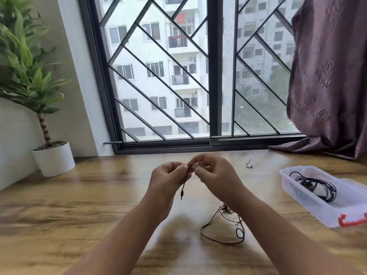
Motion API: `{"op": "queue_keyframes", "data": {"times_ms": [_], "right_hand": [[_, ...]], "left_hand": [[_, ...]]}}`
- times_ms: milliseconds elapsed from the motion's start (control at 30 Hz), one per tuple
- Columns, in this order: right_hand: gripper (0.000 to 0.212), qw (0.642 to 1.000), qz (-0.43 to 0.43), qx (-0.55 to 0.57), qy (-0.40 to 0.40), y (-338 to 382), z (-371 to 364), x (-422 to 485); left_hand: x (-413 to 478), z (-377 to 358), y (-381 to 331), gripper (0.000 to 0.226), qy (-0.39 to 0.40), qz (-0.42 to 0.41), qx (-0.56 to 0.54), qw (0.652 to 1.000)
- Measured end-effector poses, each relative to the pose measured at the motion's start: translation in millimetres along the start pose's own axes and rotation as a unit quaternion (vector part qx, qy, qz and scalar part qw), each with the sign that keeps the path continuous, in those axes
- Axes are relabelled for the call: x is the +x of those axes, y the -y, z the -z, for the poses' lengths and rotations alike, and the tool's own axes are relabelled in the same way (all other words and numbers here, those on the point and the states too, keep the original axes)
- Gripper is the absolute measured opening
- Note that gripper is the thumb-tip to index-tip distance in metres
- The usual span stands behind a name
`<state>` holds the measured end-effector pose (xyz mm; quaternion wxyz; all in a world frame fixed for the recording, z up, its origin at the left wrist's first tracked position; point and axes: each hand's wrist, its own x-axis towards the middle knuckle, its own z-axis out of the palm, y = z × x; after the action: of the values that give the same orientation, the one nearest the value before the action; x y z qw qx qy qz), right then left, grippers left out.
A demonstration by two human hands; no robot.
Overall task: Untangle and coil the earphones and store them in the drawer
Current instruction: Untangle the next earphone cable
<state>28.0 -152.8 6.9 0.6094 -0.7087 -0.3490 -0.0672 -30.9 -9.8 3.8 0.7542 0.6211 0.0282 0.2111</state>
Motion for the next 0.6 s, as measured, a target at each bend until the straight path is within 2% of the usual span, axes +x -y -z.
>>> {"op": "queue_keyframes", "data": {"times_ms": [100, 233, 333, 433, 600], "right_hand": [[0.016, 0.999, 0.027, -0.043, -0.015, -0.3, 0.2, 2.0], [0.014, 0.991, -0.078, 0.104, 0.011, -1.5, -2.1, 2.1], [0.016, 0.978, -0.127, 0.158, 0.039, -2.4, -2.9, 2.5], [0.02, 0.976, -0.136, 0.161, 0.046, -0.1, -3.9, 2.4], [0.016, 0.985, -0.118, 0.116, 0.044, 1.3, -3.1, 2.0]], "left_hand": [[0.2, -1.4, 0.4, 0.017, 0.001, 0.005, -0.022, 1.0], [0.7, 0.8, -0.7, 0.013, 0.003, 0.01, -0.05, 0.999], [1.0, -0.1, -1.9, 0.006, 0.003, 0.016, -0.066, 0.998], [0.5, -0.2, -1.9, 0.006, 0.006, 0.021, -0.063, 0.998], [-0.6, 0.6, -2.9, 0.013, 0.014, 0.018, -0.043, 0.999]]}}
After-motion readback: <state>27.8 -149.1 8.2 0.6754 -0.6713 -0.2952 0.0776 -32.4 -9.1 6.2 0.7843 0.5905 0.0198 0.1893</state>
